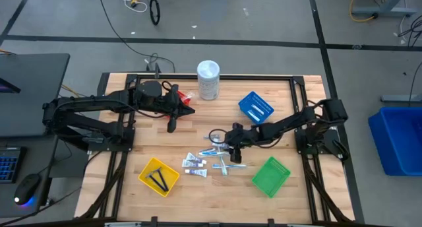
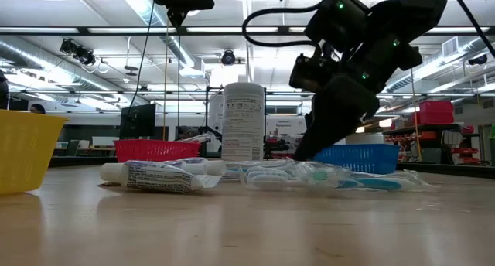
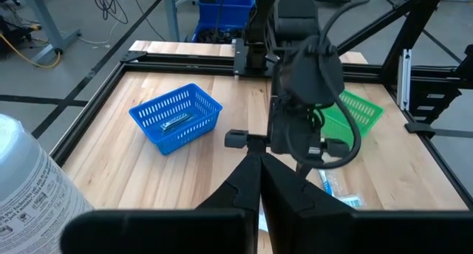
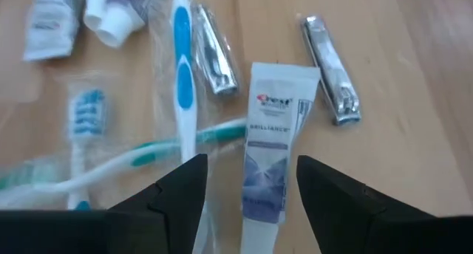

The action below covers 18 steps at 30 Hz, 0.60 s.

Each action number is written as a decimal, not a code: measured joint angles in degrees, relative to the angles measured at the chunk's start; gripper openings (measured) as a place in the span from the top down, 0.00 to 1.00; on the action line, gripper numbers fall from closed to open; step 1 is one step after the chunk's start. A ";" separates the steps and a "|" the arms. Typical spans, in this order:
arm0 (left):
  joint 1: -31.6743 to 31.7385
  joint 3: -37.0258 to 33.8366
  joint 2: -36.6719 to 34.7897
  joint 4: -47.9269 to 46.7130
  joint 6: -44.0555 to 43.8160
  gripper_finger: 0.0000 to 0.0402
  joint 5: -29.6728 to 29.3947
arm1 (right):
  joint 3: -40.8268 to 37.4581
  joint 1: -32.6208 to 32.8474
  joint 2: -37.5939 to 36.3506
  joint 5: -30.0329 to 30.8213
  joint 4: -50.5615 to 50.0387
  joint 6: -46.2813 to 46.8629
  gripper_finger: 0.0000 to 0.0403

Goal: Pick & Place Travel size toiletries
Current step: Put the white toothpaste into the green basket

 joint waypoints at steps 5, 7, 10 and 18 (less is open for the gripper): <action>0.00 0.00 0.00 0.00 0.01 0.97 0.02 | -0.02 0.00 1.13 1.12 0.00 0.00 0.44; 0.00 0.00 0.00 0.00 0.01 0.98 0.02 | -0.01 0.00 1.50 1.17 0.06 0.00 0.45; 0.00 0.00 0.00 0.00 0.01 0.99 0.02 | -0.02 0.00 1.80 1.15 -0.23 0.00 0.47; 0.00 0.00 0.00 0.00 0.01 0.95 0.02 | -0.02 0.00 1.80 1.15 -0.35 -0.02 0.55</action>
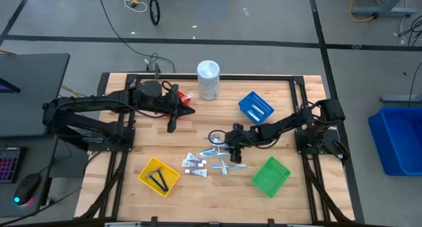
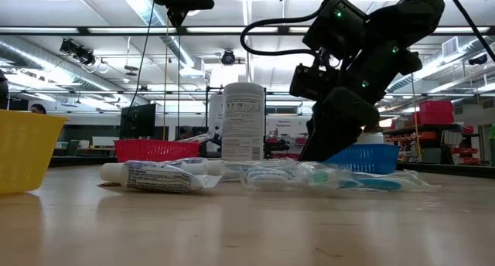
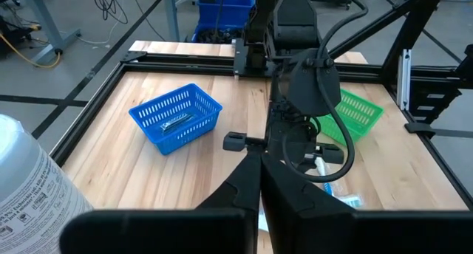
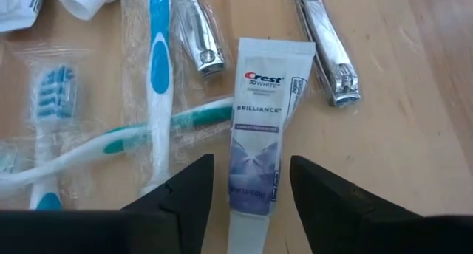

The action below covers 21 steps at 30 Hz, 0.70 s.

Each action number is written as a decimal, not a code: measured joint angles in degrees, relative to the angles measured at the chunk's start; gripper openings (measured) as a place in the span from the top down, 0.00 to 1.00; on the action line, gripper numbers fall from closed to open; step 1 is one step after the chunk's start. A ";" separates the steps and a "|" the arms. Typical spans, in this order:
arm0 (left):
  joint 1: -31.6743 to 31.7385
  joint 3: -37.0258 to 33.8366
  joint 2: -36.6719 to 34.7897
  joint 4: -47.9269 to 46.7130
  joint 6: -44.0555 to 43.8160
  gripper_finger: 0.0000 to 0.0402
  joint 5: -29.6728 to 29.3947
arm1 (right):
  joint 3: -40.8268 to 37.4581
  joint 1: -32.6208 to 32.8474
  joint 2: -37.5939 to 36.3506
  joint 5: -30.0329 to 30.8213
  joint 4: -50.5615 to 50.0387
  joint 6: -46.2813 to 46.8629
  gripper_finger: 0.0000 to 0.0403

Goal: Pick & Place Travel size toiletries
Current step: Put the white toothpaste into the green basket

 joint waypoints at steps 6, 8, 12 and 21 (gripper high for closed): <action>0.00 0.00 0.00 0.00 0.01 0.98 0.00 | 0.00 0.00 0.00 0.00 -0.02 0.00 0.64; 0.00 0.00 0.00 0.00 0.00 0.99 0.00 | 0.00 0.00 0.00 0.00 -0.02 0.00 0.67; 0.00 0.00 0.00 0.00 0.02 0.98 0.00 | 0.00 0.00 0.00 -0.02 -0.02 0.00 0.73; 0.00 0.00 0.00 0.00 0.00 0.96 0.00 | 0.00 0.00 0.00 -0.23 0.00 -0.02 0.77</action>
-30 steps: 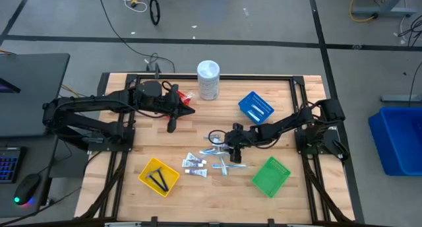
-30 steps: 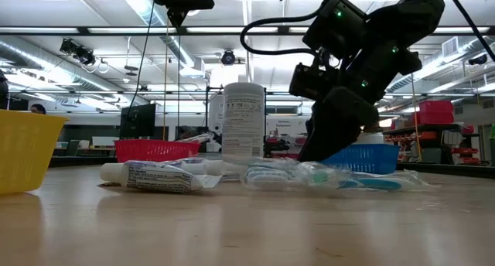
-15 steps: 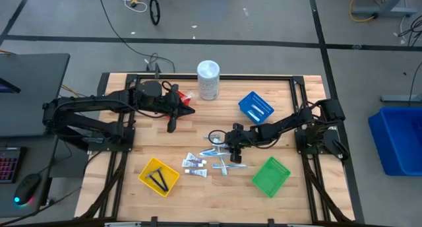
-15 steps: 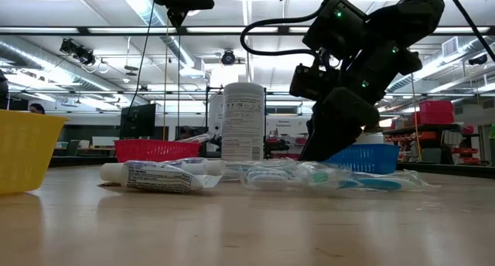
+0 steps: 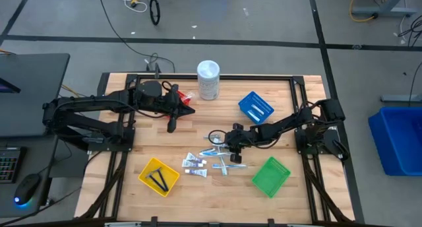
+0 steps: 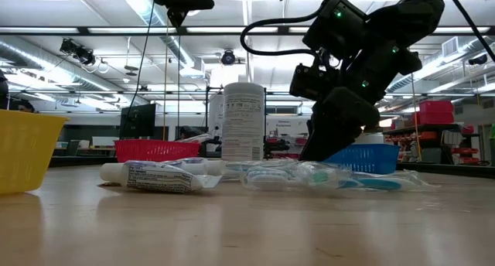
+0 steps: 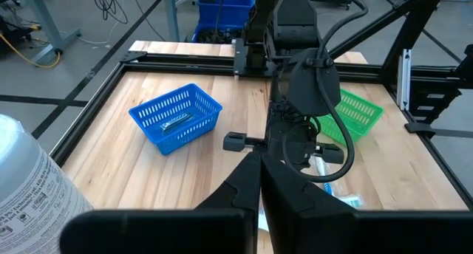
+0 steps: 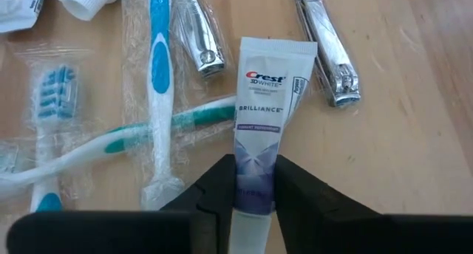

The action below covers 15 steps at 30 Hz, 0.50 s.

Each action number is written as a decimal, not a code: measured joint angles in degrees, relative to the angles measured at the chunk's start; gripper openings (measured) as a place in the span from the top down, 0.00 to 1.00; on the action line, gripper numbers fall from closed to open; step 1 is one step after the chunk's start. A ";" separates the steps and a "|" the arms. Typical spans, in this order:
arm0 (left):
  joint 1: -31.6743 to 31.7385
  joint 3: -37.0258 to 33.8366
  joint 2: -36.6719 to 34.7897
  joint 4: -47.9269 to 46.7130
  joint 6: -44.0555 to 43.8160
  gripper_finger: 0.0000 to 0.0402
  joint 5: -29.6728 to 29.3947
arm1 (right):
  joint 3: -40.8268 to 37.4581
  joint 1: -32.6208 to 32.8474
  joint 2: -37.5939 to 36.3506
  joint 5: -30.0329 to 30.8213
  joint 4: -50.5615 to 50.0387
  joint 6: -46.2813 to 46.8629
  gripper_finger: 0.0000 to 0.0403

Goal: Pick & Place Travel size toiletries
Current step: Put the white toothpaste into the green basket

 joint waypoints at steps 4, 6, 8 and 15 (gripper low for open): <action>0.00 0.00 0.00 0.00 0.00 0.99 0.00 | 0.00 0.00 -0.11 -1.89 0.02 0.03 0.75; 0.00 0.00 0.00 0.01 -0.14 0.99 0.00 | 0.00 0.01 -0.12 -3.28 0.07 0.02 0.75; 0.00 0.00 0.00 0.01 -0.26 0.98 0.00 | 0.00 0.00 -0.13 -4.57 0.09 0.02 0.75; 0.00 0.00 0.00 0.01 -0.54 0.94 -0.01 | 1.20 0.00 -0.16 -4.77 0.00 -0.28 0.80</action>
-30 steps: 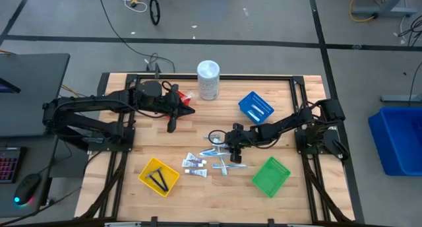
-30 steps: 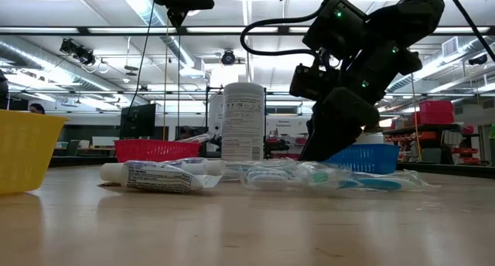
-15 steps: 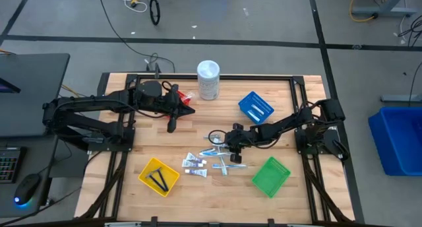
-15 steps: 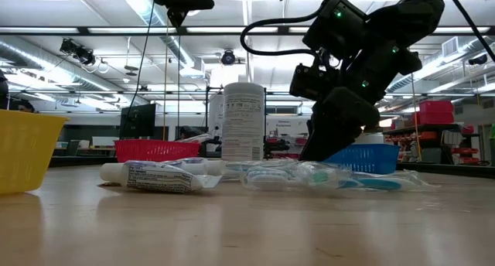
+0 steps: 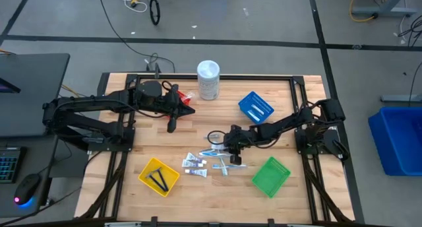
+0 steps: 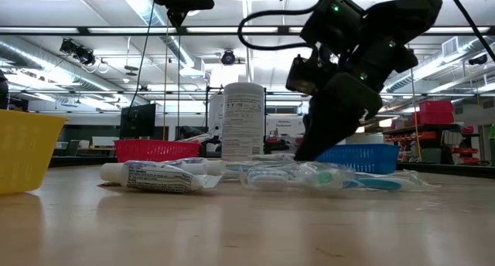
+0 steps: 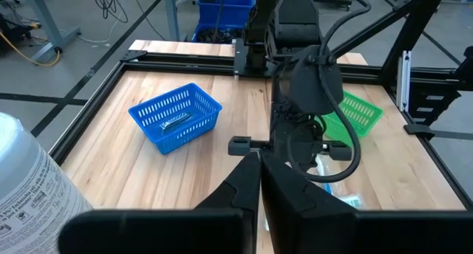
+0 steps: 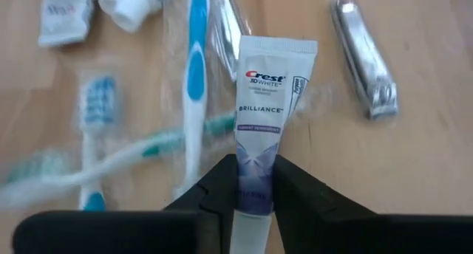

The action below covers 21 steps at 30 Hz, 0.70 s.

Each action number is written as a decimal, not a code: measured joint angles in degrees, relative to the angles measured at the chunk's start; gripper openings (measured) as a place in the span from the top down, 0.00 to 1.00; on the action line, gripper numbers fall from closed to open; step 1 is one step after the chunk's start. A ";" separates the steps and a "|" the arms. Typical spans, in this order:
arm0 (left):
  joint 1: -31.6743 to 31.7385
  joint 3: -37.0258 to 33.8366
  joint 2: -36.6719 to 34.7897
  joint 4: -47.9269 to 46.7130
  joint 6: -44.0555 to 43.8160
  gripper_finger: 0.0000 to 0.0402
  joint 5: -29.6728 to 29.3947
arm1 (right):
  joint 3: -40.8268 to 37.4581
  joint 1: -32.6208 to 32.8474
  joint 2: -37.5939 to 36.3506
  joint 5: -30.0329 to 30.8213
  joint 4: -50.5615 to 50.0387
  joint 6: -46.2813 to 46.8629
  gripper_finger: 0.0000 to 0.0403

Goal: Pick & Place Travel size toiletries
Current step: Put the white toothpaste into the green basket

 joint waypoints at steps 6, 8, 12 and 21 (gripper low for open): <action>0.00 0.00 0.00 0.01 -0.10 0.98 0.01 | 2.73 0.00 -0.01 0.10 -0.27 -2.71 0.81; 0.00 0.00 0.00 0.01 -0.10 0.98 0.01 | 4.13 0.00 -0.01 0.78 -2.04 -3.71 0.80; 0.00 0.00 0.00 0.01 -0.10 0.97 -0.01 | 8.17 -0.15 -0.01 0.96 -8.46 -7.28 0.81; 0.00 0.00 0.00 0.01 -0.08 0.97 -0.54 | 17.37 -0.15 -0.06 0.94 -26.73 -12.29 0.81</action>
